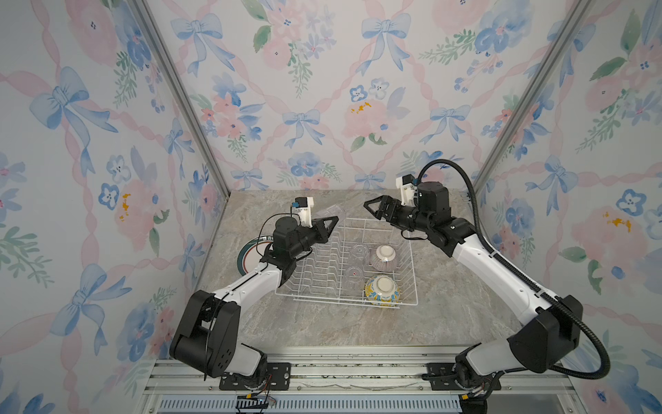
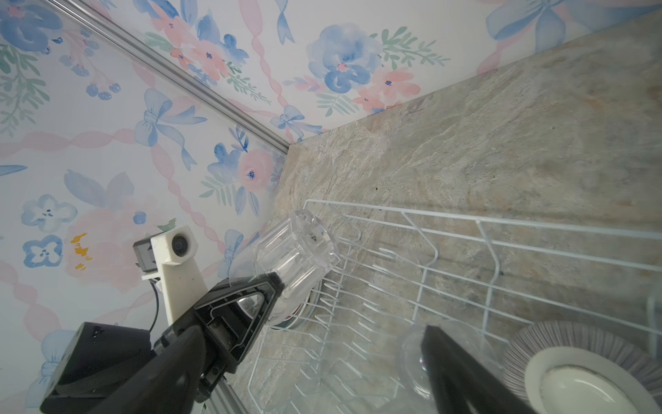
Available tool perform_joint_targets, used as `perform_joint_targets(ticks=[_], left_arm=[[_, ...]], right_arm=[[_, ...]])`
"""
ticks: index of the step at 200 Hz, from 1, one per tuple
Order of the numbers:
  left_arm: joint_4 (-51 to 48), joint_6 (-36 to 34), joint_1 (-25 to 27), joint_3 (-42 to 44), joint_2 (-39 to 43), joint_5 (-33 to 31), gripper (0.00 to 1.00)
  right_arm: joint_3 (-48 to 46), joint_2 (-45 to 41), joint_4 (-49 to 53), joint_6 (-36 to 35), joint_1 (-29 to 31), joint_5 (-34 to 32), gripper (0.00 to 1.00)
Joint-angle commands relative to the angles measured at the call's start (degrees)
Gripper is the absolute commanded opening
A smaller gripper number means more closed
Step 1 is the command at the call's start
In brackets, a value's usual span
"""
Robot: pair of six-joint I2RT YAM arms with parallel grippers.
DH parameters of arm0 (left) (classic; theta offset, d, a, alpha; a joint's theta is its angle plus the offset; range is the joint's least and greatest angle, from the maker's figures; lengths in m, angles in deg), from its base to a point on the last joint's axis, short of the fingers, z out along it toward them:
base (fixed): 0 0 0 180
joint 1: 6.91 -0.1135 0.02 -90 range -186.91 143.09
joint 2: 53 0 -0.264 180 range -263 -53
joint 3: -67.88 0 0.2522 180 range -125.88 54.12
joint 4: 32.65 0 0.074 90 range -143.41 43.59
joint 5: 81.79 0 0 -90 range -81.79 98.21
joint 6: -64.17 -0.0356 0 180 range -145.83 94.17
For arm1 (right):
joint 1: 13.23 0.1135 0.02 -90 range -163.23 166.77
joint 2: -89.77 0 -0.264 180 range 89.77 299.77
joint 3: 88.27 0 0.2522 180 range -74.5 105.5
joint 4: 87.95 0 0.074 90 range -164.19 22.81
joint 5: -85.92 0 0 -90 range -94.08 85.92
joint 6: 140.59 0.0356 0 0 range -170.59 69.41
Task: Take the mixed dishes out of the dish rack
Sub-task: 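Close the left gripper on the clear cup while the right gripper opens, then carry the clear cup with the left gripper down onto the plate stack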
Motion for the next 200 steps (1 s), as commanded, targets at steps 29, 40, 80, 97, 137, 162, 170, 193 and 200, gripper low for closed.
perform_joint_targets(ticks=[29,40,80,97,137,162,170,193,200], left_arm=[[-11.7,-5.8,-2.3,-1.5,6.4,-6.3,0.00],[-13.4,-6.5,-2.8,-1.8,7.3,-7.4,0.00],[-25.6,-8.2,-4.0,-6.5,7.9,-16.7,0.00],[-32.6,-8.9,-4.7,-9.6,6.9,-23.2,0.00],[-39.4,-9.5,-10.2,-12.8,5.7,-32.1,0.00],[-42.8,-12.6,-13.4,-16.1,3.9,-39.7,0.00],[-43.9,-13.3,-14.5,-17.5,2.9,-40.3,0.00],[-48.2,-14.7,-17.0,-21.9,-0.9,-40.4,0.00],[-48.9,-15.2,-17.6,-22.7,-1.9,-40.4,0.00]], right_arm=[[-3.8,-3.6,6.7,-9.2,1.8,-9.8,0.97],[-4.5,-4.2,7.3,-10.2,1.9,-11.2,0.97],[-7.1,-5.2,7.4,-11.8,2.0,-13.8,0.97],[-7.7,-4.9,8.0,-12.6,2.1,-14.2,0.97],[-9.0,-4.9,8.9,-14.3,1.9,-15.3,0.97],[-9.6,-4.9,9.4,-14.7,1.9,-15.7,0.97],[-9.7,-4.9,9.4,-14.9,1.9,-15.4,0.97],[-9.8,-4.8,9.7,-15.7,1.8,-14.7,0.97],[-9.9,-5.0,9.8,-15.9,1.8,-14.6,0.97]])
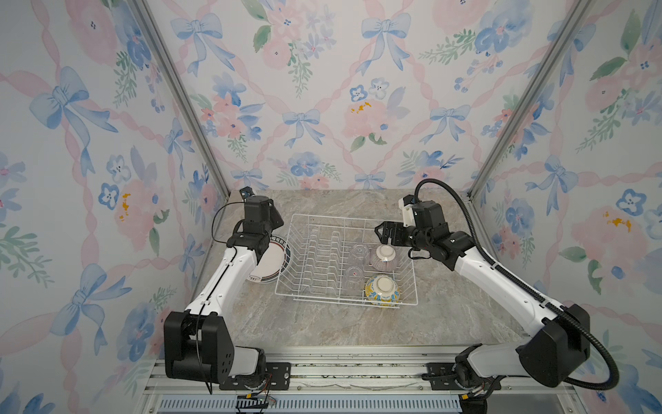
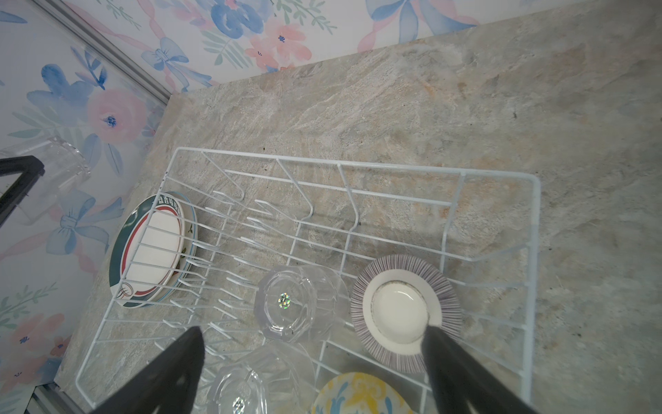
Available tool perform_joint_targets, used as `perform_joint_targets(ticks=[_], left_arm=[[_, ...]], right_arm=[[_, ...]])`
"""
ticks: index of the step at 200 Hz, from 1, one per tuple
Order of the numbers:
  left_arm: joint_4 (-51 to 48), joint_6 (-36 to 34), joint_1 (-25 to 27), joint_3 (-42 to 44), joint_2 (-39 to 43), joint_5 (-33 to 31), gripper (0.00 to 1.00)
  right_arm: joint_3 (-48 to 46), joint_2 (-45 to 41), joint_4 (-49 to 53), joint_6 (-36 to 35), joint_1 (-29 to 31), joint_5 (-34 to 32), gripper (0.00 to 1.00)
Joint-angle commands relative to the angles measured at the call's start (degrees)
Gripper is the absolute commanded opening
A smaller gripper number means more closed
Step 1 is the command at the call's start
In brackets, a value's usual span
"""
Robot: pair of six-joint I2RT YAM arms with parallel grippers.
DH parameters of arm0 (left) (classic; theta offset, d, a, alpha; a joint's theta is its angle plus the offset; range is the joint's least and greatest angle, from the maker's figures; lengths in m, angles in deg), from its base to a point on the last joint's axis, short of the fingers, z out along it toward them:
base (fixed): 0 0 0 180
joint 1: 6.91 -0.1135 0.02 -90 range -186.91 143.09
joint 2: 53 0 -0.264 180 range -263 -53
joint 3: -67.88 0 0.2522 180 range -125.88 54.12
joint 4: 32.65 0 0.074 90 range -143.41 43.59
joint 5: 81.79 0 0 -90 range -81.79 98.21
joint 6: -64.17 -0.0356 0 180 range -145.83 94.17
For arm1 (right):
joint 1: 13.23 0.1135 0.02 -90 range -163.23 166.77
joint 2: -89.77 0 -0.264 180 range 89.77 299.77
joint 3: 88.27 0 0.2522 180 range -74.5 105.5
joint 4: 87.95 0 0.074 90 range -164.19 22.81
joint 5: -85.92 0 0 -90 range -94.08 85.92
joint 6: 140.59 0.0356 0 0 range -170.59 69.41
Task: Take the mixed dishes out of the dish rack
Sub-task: 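Carry the clear cup with the left gripper down onto the plate stack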
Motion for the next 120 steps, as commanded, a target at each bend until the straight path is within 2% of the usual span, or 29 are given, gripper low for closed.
perform_joint_targets(ticks=[1,23,65,120], left_arm=[[-4.4,-3.8,-1.9,-4.3,-2.8,-3.3,0.00],[-6.9,-4.8,-4.1,-6.3,-5.8,-3.5,0.00],[-8.9,-4.7,-8.8,-8.3,-9.7,2.2,0.00],[-14.9,-5.7,-13.0,-14.2,-17.2,5.1,0.00]], right_arm=[[-0.9,-0.9,1.5,-1.9,0.5,-0.3,0.97],[-1.8,-1.9,0.8,-2.2,0.5,-0.1,0.97],[-2.5,-1.8,0.5,-3.0,0.5,1.0,0.97],[-3.3,-1.7,0.5,-2.6,0.6,2.1,0.97]])
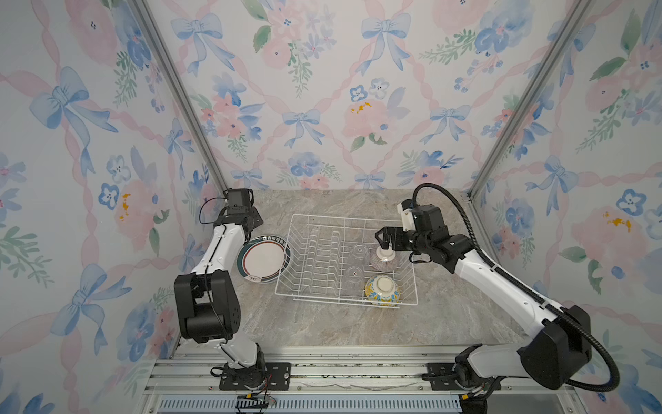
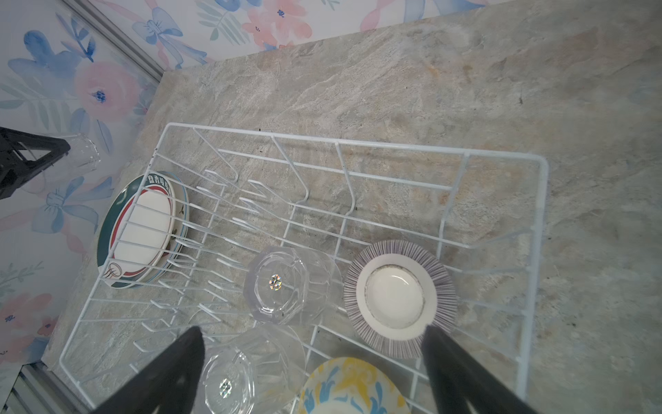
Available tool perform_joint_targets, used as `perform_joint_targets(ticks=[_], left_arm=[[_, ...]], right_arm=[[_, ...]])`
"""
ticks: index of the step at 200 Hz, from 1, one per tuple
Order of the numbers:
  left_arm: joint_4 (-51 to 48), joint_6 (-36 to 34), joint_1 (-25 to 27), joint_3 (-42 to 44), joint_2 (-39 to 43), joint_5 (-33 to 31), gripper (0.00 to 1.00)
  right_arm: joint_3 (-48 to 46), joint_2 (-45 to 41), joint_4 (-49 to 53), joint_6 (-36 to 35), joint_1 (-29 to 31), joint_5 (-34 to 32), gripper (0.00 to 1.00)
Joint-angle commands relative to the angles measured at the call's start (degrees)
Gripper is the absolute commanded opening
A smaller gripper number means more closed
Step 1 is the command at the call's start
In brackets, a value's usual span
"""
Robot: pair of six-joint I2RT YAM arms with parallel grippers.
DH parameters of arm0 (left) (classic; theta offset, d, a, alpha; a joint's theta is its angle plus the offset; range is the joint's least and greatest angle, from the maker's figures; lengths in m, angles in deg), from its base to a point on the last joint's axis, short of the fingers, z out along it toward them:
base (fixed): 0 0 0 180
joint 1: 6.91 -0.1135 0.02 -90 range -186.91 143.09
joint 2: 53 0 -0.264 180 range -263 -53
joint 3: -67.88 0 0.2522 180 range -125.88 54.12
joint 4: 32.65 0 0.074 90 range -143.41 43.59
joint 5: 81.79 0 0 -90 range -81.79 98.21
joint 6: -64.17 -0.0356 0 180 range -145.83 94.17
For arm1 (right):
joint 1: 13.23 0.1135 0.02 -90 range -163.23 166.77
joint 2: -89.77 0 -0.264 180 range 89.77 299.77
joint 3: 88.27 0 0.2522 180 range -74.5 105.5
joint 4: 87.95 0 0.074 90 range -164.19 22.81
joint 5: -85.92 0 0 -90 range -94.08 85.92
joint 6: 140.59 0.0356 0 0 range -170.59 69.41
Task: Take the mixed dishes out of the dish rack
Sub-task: 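Carry the clear cup with the left gripper down onto the plate stack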
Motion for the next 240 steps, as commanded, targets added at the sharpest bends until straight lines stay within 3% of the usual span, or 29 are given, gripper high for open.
perform_joint_targets(ticks=[1,59,205,223,240], left_arm=[[-2.8,-1.3,-1.4,-2.8,-2.1,1.7,0.00],[-6.0,-3.4,-3.1,-6.6,-7.3,-1.6,0.00],[-15.6,-6.3,-6.4,-16.9,-20.7,2.0,0.00],[-15.9,-6.6,-6.4,-17.1,-21.4,1.9,0.03],[-16.2,-6.7,-6.5,-17.6,-21.9,1.6,0.19]], right_arm=[[-1.1,-1.0,0.3,-0.8,0.6,1.0,0.97],[-1.5,-1.4,1.1,-1.5,0.6,1.1,0.97],[-0.9,0.6,1.9,-2.0,0.8,2.0,0.97],[-1.0,0.5,1.9,-2.1,0.9,1.9,0.97],[-1.0,0.6,1.8,-2.0,0.8,2.0,0.97]])
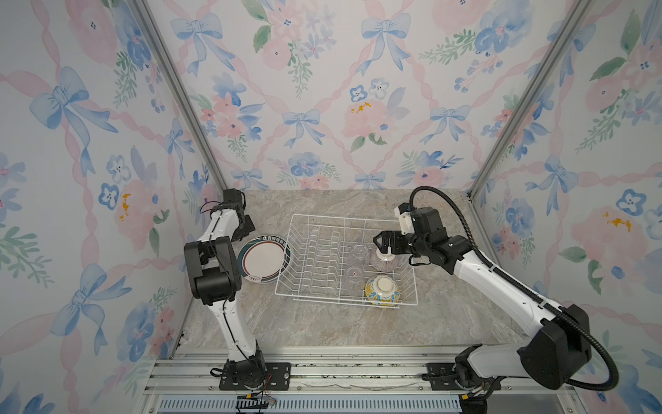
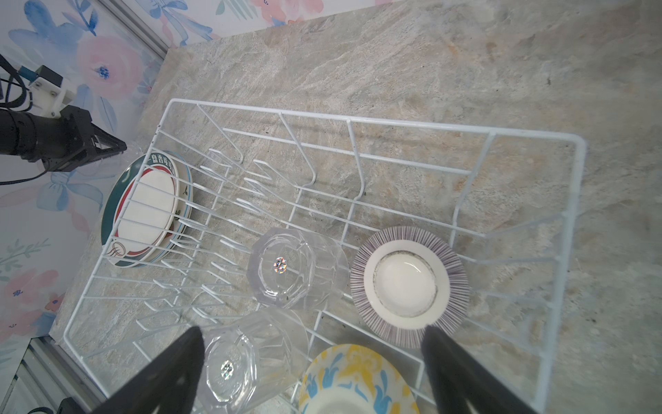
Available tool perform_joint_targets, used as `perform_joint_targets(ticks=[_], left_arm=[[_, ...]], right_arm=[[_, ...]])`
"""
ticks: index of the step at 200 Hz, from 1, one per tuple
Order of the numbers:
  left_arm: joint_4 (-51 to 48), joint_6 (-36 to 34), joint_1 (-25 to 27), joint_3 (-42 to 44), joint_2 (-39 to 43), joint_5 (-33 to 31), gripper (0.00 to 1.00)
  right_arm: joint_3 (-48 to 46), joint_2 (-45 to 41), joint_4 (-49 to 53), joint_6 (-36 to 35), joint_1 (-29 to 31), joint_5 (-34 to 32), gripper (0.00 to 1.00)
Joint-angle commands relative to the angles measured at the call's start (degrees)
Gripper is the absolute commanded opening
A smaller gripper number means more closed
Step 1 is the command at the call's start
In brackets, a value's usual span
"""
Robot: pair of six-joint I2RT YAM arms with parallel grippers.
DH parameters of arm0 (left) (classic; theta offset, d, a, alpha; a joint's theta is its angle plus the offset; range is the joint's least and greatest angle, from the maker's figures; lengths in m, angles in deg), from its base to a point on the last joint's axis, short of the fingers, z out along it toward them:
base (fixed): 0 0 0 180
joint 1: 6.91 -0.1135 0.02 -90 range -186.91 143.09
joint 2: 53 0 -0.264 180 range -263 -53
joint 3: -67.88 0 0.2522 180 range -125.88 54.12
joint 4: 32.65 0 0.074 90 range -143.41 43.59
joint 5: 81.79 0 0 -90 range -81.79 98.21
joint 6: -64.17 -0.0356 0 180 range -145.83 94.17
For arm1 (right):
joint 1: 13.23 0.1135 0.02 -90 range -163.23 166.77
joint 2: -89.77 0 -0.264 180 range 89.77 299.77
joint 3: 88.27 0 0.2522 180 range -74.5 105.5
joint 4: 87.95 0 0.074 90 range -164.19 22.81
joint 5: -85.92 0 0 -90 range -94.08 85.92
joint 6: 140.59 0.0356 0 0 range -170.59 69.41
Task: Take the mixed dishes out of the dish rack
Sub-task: 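Carry the clear cup with the left gripper down onto the plate stack, then open the left gripper off the cup and swing back toward the rack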
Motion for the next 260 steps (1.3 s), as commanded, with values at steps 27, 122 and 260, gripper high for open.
perform_joint_targets(ticks=[27,122,260], left_arm=[[-1.8,-1.3,-0.6,-2.5,-0.4,-0.5,0.60],[-1.5,-0.1,1.1,-4.4,7.8,-2.5,0.98],[17.3,8.5,24.2,22.6,37.3,-1.3,0.98]], right_arm=[[-0.2,0.8,1.3,-0.8,0.5,0.1,0.97],[-0.5,1.5,1.1,-0.9,0.5,-0.9,0.97],[2.5,7.7,4.3,-0.4,5.6,-2.5,0.97]])
